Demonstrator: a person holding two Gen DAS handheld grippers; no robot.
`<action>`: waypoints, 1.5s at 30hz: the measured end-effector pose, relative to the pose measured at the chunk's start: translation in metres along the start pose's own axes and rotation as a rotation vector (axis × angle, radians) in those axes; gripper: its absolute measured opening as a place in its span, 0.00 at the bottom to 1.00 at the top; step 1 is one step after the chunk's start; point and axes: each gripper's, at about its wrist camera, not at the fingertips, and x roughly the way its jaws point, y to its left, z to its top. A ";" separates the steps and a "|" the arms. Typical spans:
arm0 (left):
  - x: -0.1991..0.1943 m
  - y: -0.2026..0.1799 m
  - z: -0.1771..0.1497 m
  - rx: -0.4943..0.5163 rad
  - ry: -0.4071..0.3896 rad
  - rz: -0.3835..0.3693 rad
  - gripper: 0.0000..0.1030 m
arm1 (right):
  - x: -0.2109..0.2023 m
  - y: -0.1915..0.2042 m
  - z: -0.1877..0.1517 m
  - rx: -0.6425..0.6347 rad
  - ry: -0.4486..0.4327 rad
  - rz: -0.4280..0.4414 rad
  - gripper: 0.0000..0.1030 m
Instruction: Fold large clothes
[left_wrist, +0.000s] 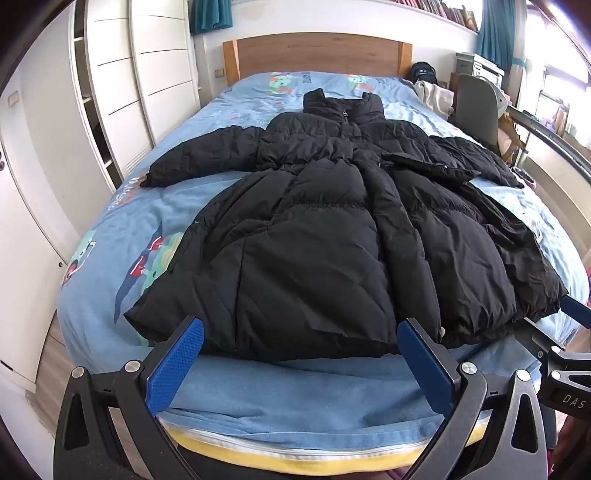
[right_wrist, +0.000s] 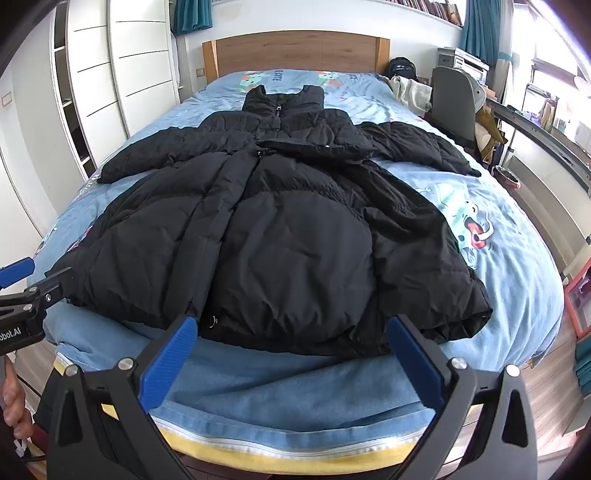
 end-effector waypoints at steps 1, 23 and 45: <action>0.000 0.000 0.000 0.002 0.001 0.001 1.00 | 0.000 0.000 0.000 0.001 0.002 0.001 1.00; 0.005 0.000 0.000 -0.006 0.014 -0.006 1.00 | 0.003 0.002 -0.001 -0.012 0.017 0.001 1.00; 0.023 -0.002 -0.003 0.003 0.077 0.029 1.00 | 0.027 -0.003 -0.004 0.004 0.080 0.025 1.00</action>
